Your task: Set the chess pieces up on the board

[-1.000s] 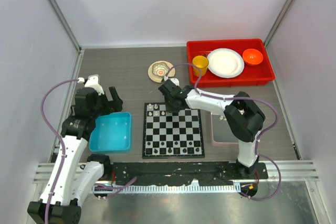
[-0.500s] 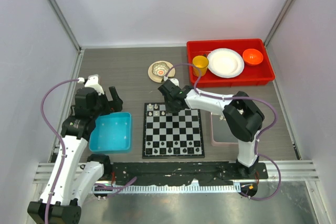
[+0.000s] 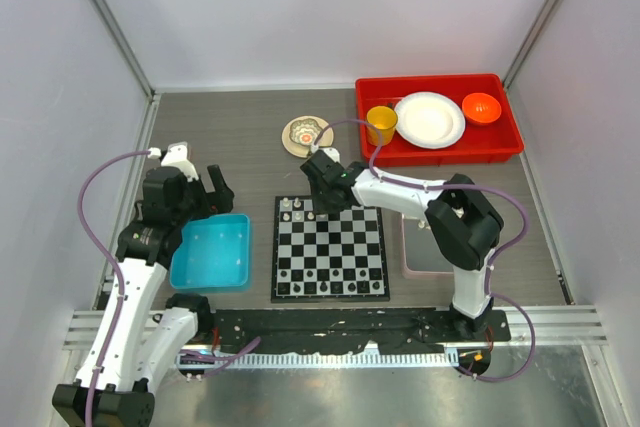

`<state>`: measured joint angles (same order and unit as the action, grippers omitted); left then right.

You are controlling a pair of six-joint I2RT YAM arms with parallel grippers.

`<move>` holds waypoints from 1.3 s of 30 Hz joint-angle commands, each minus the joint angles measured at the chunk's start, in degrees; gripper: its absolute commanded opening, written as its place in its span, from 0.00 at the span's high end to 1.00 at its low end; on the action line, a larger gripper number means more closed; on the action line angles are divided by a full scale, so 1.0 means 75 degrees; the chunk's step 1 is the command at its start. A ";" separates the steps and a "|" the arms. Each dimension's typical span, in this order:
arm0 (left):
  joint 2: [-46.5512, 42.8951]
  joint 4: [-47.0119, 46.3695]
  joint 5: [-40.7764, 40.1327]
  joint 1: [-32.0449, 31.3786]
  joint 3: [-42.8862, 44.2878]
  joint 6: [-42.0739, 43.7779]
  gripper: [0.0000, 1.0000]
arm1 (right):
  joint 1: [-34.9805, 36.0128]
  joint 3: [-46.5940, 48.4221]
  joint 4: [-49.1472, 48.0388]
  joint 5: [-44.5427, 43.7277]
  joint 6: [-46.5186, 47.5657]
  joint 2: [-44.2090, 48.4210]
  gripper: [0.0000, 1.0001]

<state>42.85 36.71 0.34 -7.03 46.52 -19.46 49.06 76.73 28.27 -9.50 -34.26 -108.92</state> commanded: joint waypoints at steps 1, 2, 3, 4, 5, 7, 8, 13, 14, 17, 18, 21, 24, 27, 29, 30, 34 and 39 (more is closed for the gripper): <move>-0.0065 -0.0254 0.0119 -0.0012 -0.0027 0.0029 0.00 | 0.0056 0.0328 -0.0067 -0.0034 0.0068 0.0261 0.66; -0.0065 -0.0254 0.0119 -0.0012 -0.0027 0.0029 0.00 | 0.0057 0.0351 -0.0055 -0.0069 0.0056 0.0389 0.66; -0.0065 -0.0242 0.0130 -0.0024 -0.0027 0.0029 0.00 | 0.0045 0.0340 0.0015 -0.0116 0.0056 0.0483 0.66; -0.0065 -0.0242 0.0131 -0.0012 -0.0039 0.0029 0.00 | 0.0056 0.0328 0.0039 -0.0151 0.0045 0.0565 0.66; -0.0065 -0.0242 0.0131 -0.0012 -0.0039 0.0029 0.00 | 0.0045 0.0316 0.0085 -0.0291 0.0045 0.0810 0.66; -0.0053 -0.0242 0.0119 -0.0012 -0.0039 0.0029 0.00 | 0.0045 0.0247 0.0238 -0.0467 0.0045 0.1080 0.66; -0.0065 -0.0254 0.0119 -0.0012 -0.0027 0.0029 0.00 | 0.0045 0.0188 0.0285 -0.0584 0.0045 0.1418 0.66; -0.0077 -0.0254 0.0130 -0.0012 -0.0039 0.0017 0.00 | -0.0165 -0.0466 0.0788 -0.1615 -0.0153 0.2591 0.61; -0.0065 -0.0254 0.0131 -0.0012 -0.0039 0.0029 0.01 | -0.0282 -0.0620 0.0882 -0.1721 -0.0224 0.2791 0.61; -0.0088 -0.0242 0.0131 -0.0024 -0.0039 0.0029 0.00 | -0.1029 -0.1427 0.1082 -0.1921 -0.0540 0.3716 0.60; -0.0088 -0.0254 0.0131 -0.0012 -0.0039 0.0017 0.00 | -0.1323 -0.1662 0.1140 -0.1910 -0.0634 0.3951 0.59; -0.0065 -0.0242 0.0166 -0.0024 -0.0039 0.0005 0.00 | -0.2495 -0.2796 0.1222 -0.1828 -0.1009 0.4865 0.59; -0.0065 -0.0242 0.0154 -0.0012 -0.0039 0.0017 0.00 | -0.3560 -0.3489 0.1211 -0.1734 -0.1232 0.5767 0.55; -0.0065 -0.0242 0.0154 -0.0012 -0.0039 0.0017 0.00 | -0.4498 -0.3889 0.1211 -0.1559 -0.1221 0.6226 0.53; -0.0053 -0.0242 0.0166 -0.0012 -0.0039 0.0017 0.00 | -0.4829 -0.3996 0.1211 -0.1337 -0.1151 0.6227 0.53; -0.0053 -0.0242 0.0154 -0.0024 -0.0039 0.0017 0.00 | -0.5085 -0.4054 0.1199 -0.1266 -0.1069 0.6192 0.53; -0.0041 -0.0254 0.0154 -0.0012 -0.0039 0.0005 0.00 | -0.5392 -0.4218 0.1012 -0.1019 -0.0987 0.5899 0.53; -0.0030 -0.0242 0.0166 -0.0012 -0.0039 0.0017 0.00 | -0.5521 -0.4581 0.0661 -0.0844 -0.0963 0.5653 0.55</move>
<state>42.85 36.71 0.58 -7.03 46.52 -19.46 8.29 44.10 36.29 -17.47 -41.52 -65.43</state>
